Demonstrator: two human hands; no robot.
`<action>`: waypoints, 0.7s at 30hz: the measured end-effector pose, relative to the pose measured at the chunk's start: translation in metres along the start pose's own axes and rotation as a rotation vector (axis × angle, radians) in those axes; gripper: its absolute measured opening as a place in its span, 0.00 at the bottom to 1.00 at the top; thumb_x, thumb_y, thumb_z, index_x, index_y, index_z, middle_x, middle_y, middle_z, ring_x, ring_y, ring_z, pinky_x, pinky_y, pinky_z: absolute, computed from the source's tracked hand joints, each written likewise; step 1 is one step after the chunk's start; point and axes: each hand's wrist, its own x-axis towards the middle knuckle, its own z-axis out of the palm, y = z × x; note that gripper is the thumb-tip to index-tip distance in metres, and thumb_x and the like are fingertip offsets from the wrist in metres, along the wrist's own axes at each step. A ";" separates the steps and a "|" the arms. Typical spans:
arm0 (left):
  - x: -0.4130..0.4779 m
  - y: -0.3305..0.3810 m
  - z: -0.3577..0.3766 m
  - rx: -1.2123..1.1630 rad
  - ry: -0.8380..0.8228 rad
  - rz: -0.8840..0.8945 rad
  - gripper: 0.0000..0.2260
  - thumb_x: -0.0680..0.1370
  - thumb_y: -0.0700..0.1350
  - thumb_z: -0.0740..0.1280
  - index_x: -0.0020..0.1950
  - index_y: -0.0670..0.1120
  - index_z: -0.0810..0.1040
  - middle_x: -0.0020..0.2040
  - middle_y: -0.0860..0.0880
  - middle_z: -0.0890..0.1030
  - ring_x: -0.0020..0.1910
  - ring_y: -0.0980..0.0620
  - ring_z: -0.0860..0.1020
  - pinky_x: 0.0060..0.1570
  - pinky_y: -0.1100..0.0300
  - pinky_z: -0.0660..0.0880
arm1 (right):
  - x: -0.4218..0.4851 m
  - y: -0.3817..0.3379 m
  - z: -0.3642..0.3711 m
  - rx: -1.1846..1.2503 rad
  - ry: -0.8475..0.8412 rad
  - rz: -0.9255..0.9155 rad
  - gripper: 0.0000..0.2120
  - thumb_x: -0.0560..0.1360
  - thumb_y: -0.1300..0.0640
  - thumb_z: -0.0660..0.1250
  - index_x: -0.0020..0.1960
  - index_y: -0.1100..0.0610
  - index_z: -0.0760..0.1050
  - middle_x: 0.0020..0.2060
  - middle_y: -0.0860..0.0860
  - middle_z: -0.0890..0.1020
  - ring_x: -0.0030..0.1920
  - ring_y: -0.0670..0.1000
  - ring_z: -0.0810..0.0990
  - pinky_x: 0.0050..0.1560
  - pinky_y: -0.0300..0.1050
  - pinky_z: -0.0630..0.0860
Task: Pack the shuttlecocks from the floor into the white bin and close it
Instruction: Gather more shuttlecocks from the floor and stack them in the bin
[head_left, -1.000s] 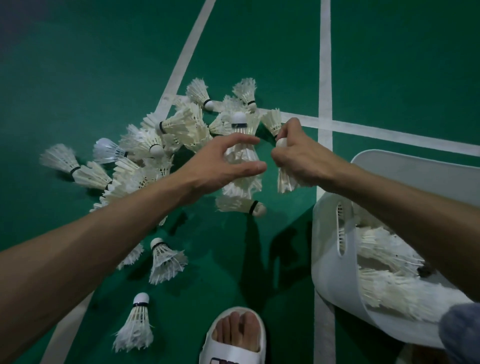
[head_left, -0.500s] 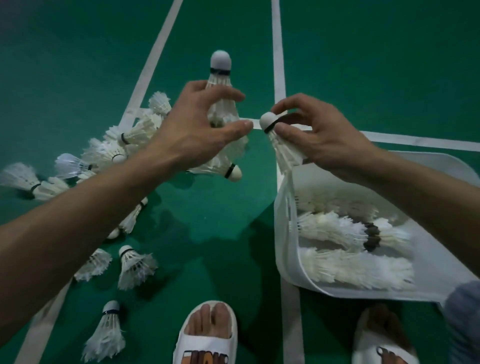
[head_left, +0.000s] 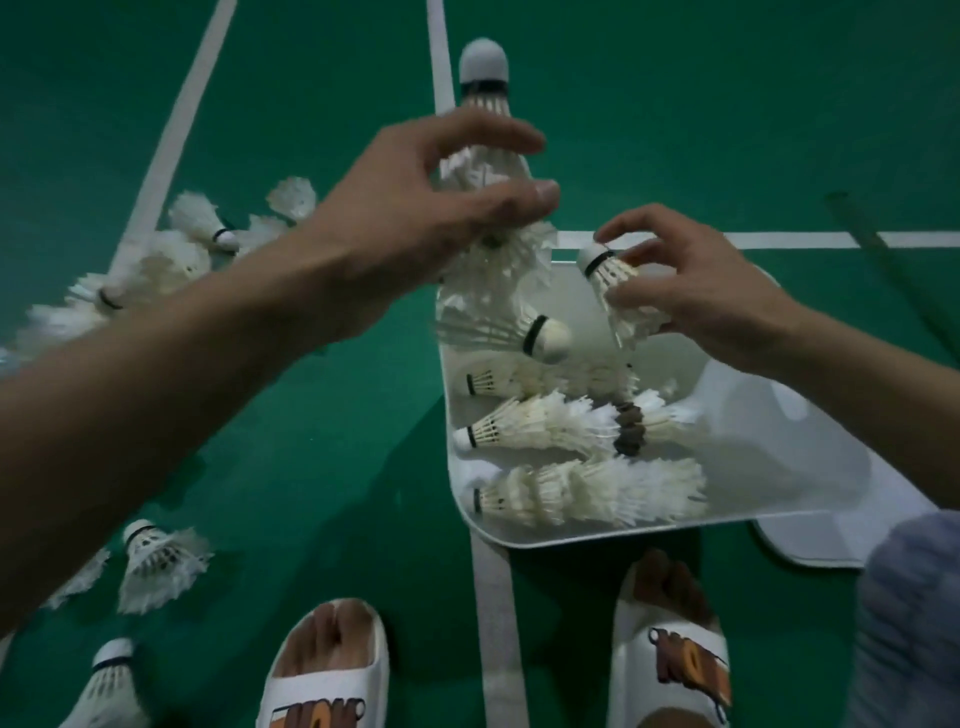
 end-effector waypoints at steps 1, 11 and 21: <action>0.003 -0.003 0.009 0.017 -0.029 -0.010 0.22 0.66 0.51 0.69 0.60 0.53 0.76 0.57 0.51 0.78 0.46 0.58 0.82 0.49 0.61 0.79 | -0.003 0.008 -0.007 -0.068 0.002 0.000 0.21 0.71 0.63 0.71 0.60 0.47 0.72 0.54 0.54 0.77 0.47 0.55 0.82 0.45 0.45 0.82; 0.030 -0.039 0.049 0.126 -0.112 -0.117 0.21 0.68 0.52 0.71 0.61 0.55 0.77 0.61 0.47 0.79 0.49 0.54 0.83 0.55 0.51 0.78 | -0.002 0.077 -0.042 -0.312 -0.004 0.010 0.17 0.67 0.56 0.78 0.53 0.51 0.79 0.49 0.45 0.82 0.49 0.42 0.81 0.50 0.37 0.76; 0.037 -0.044 0.041 0.079 0.030 -0.105 0.19 0.69 0.53 0.73 0.59 0.56 0.78 0.64 0.49 0.75 0.53 0.51 0.82 0.59 0.43 0.74 | -0.017 0.079 0.031 -0.661 -0.331 -0.106 0.20 0.65 0.46 0.75 0.55 0.49 0.76 0.49 0.45 0.78 0.50 0.47 0.77 0.46 0.41 0.74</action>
